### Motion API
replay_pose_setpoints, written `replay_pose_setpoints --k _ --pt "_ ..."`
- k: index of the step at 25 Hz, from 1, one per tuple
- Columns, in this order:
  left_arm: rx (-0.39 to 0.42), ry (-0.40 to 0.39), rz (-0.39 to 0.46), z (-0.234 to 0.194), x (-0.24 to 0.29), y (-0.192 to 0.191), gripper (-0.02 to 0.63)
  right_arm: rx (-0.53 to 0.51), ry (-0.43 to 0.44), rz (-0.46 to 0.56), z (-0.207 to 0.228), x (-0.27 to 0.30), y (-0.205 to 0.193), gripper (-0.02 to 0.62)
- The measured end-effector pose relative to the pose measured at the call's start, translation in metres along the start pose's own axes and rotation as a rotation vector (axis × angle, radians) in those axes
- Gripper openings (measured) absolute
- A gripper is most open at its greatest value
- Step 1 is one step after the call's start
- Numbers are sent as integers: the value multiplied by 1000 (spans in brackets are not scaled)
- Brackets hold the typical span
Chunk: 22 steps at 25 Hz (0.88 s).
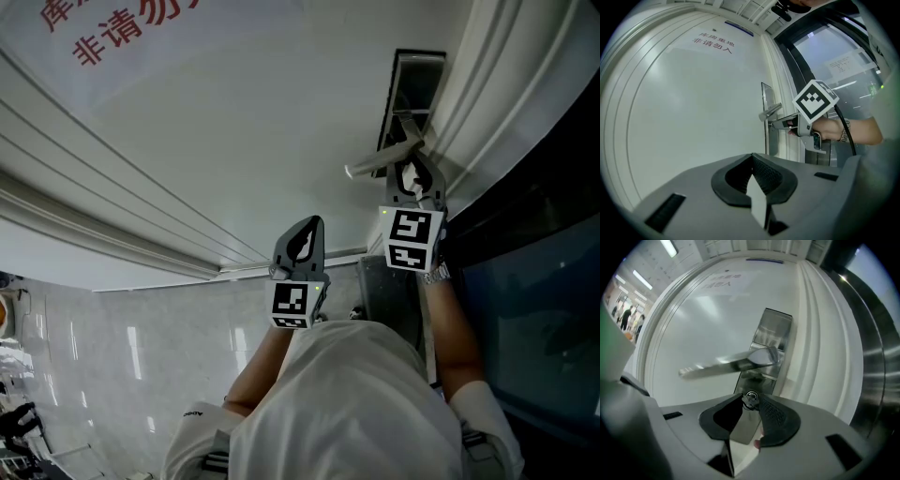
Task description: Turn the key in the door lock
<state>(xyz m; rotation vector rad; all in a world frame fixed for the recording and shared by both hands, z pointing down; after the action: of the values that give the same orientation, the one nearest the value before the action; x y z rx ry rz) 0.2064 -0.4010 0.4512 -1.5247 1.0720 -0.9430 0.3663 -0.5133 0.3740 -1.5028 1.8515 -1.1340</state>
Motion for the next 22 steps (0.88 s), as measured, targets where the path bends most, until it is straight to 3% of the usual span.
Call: replay_pose_setpoints --k 22 --pt "4 -19 -8 20 -11 -2 9 311 76 -21 7 0 -5 114"
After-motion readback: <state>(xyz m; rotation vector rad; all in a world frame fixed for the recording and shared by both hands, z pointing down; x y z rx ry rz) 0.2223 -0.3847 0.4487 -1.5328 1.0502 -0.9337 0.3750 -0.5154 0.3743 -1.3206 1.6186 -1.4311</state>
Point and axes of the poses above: the fingertips, and each gripper's own axes: x forward along the fingers, z to its right, y out of its top, the point moved 5 cm from there along -x, backward along the fingers, and after that the axes turned 11 degrees about -x, right-handed, at the moved point
